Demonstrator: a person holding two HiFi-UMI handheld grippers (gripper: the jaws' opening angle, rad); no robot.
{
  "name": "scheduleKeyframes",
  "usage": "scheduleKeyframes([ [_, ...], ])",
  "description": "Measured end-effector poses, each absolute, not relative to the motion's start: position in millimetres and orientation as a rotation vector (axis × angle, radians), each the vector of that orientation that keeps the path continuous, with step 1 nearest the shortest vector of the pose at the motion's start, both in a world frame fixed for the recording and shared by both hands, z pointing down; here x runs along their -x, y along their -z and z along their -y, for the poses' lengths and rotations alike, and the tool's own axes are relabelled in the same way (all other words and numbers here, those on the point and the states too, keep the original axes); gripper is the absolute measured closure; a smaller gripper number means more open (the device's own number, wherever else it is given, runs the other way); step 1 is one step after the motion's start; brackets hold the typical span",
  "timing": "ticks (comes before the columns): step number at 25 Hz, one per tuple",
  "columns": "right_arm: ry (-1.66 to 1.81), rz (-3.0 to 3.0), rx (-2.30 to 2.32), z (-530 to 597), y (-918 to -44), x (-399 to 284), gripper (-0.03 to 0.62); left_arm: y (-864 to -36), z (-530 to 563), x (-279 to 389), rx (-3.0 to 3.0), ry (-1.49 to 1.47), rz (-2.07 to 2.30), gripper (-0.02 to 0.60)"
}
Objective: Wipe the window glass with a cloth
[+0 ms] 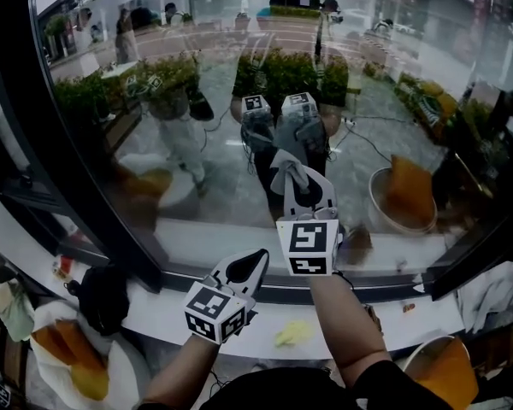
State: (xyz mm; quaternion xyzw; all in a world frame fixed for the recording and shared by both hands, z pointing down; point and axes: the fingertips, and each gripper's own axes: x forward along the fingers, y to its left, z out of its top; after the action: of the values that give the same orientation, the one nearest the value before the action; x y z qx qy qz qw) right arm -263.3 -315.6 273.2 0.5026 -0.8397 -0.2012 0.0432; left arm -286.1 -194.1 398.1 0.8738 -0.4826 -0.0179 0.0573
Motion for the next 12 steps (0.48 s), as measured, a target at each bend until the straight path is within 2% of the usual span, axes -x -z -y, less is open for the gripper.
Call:
scheduleKeyframes([
  [12,0.663,2.461,-1.640,337,-252,242,0.553,-390,210,266,-2.710,0.074,1.379,0.575],
])
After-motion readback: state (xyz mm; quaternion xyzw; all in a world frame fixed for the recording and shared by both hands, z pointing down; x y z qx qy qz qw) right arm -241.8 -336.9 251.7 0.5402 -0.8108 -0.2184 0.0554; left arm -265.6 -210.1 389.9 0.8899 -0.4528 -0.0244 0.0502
